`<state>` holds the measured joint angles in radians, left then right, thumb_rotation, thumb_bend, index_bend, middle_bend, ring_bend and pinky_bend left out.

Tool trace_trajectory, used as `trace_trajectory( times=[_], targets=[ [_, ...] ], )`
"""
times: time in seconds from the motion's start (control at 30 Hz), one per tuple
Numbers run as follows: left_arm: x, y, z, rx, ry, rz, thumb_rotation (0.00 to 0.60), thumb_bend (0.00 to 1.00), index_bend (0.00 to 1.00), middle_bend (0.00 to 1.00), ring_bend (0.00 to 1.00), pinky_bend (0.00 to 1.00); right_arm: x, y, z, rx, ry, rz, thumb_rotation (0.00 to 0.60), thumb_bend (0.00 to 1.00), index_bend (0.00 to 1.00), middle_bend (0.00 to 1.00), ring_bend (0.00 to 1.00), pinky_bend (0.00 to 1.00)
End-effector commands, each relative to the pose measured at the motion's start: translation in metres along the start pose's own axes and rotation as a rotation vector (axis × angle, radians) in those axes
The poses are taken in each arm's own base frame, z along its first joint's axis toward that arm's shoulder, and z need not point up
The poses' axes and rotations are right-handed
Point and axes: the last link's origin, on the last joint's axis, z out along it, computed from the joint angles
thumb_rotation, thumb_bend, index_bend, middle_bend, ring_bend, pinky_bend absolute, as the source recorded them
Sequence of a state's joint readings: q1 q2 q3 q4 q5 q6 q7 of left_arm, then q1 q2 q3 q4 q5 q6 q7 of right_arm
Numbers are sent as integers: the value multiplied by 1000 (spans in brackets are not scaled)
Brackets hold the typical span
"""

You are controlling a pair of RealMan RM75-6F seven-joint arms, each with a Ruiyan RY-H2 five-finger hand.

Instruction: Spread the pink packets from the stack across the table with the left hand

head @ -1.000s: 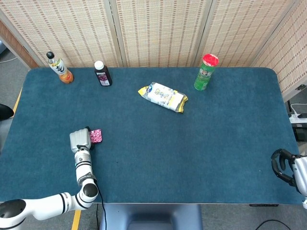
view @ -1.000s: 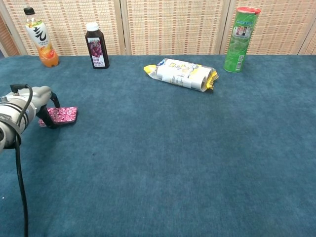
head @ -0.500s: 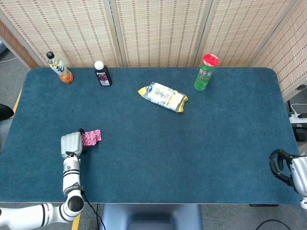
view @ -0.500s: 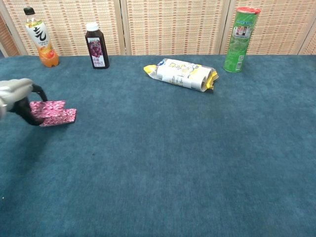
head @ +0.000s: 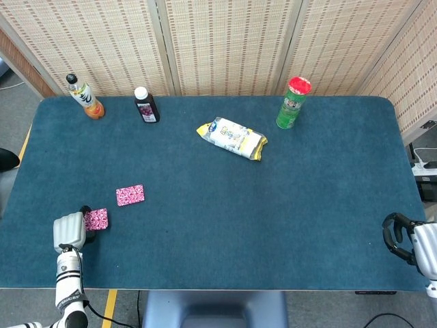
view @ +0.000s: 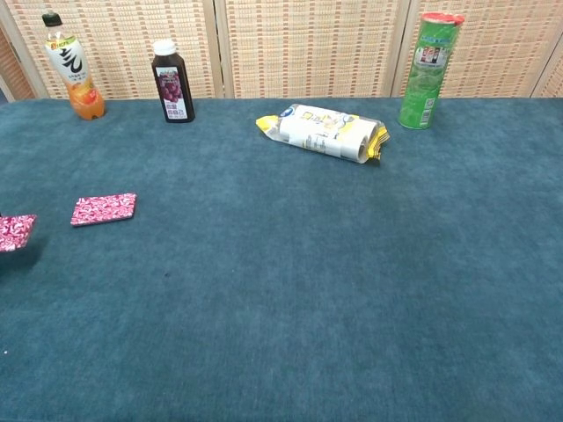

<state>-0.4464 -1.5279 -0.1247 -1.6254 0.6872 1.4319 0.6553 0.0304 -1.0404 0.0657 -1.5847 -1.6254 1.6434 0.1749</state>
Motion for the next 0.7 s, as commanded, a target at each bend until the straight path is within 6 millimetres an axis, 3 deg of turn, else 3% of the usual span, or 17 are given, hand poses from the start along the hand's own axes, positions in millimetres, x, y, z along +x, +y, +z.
trace_trajectory(
  times=[0.03,0.47,0.63,0.7],
  targets=[
    [-4,0,0,-3,2,1,600,351,216,1000,1000,1000,0,0,0,-1,3,1,600,433,948,782,880,1000],
    [-7,2,-1,-12,-14,19,600,338,138,1000,1000,1000,0,0,0,-3,3,0,600,433,948,782,879,1000],
    [6,21,1,-59,22,-18,600,335,150,1000,1000,1000,-1,0,1,-1,-2,0,600,433,949,782,880,1000],
    [12,38,2,-94,42,-25,600,334,174,1000,1000,1000,-1,0,1,1,-6,-2,600,433,949,782,880,1000]
  ],
)
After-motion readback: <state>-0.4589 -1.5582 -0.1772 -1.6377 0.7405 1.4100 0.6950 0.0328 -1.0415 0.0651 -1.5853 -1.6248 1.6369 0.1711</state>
